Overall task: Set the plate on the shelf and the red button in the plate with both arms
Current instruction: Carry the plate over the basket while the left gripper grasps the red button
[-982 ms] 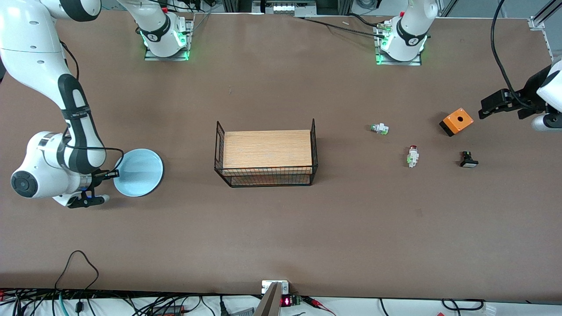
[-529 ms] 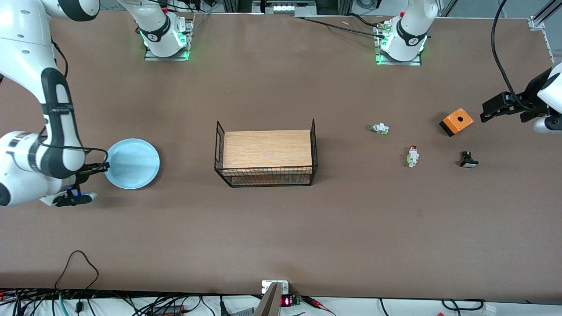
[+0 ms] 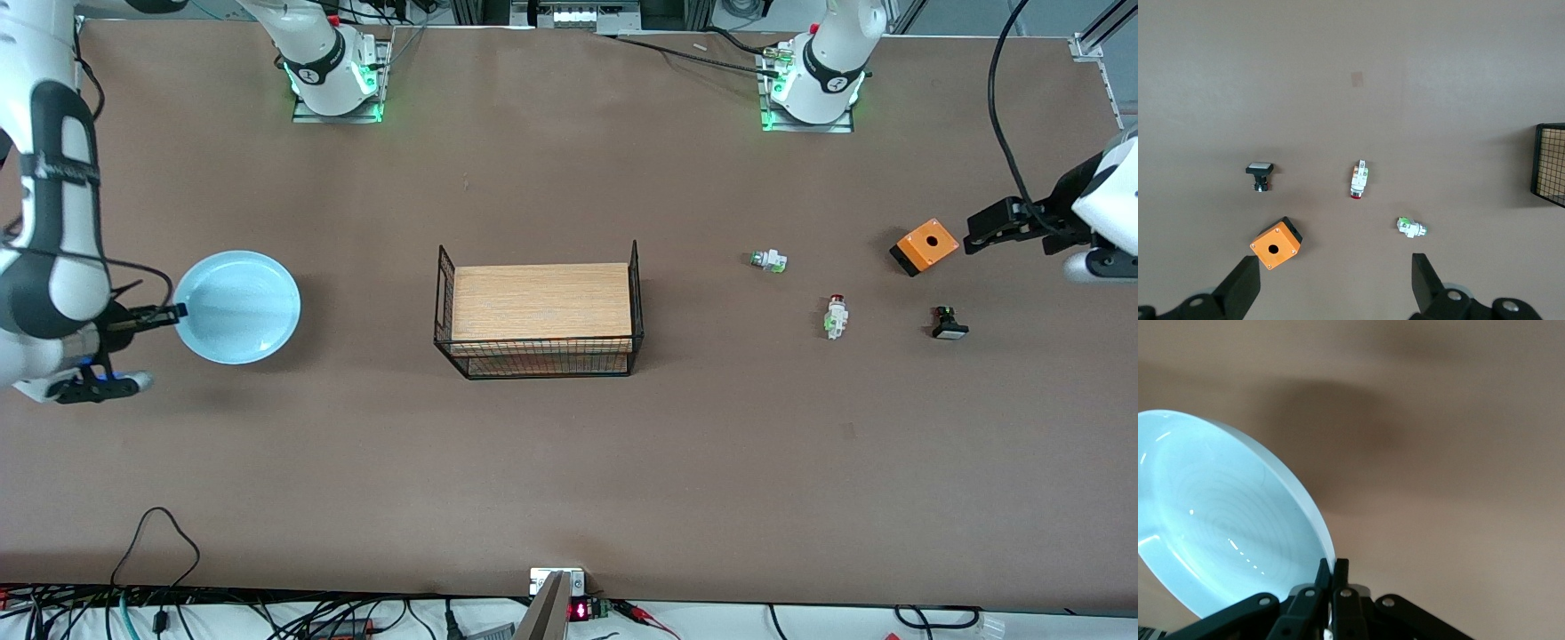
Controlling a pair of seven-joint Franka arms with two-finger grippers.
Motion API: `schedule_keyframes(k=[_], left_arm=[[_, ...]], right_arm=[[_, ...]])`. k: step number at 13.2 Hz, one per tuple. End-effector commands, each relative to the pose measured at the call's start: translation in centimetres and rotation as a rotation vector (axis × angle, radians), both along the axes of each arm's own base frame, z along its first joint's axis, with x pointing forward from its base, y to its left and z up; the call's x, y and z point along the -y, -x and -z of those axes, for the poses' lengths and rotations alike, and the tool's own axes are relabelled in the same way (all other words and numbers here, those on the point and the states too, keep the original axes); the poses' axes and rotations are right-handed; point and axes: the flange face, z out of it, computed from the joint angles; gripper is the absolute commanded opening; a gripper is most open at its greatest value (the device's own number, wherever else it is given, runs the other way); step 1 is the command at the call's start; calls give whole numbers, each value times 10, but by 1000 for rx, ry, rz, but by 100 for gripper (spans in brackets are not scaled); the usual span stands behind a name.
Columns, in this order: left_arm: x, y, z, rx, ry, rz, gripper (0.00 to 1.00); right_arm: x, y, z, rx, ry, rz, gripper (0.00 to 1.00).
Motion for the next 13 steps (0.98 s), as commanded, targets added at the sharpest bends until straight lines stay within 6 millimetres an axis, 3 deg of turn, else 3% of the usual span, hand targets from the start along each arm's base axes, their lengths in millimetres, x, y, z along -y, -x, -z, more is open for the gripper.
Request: schedule_keyframes(k=[1,4,5,8,11,13], left_arm=[[4,-16,37,-66,-14,24,100],[8,-25,73,-127,-14,24,100],[13,-28,85,-145,-26,27,100],[26,-20,131,-128,-24,52,100],[29,-8,163,-100,-24,66,100],[24,-1,199,-108,-20,70,100]], right_arm=[[-30,16,-43,-44,34,71,0],[-67,32,-84,-77,7,161,0],[-87,36,-88,-105,30,214,0],[-161,53,-132,-68,100,267,0],[-246,72,-146,-46,192,290,0],[-293,83,-145,-30,232,323,0]])
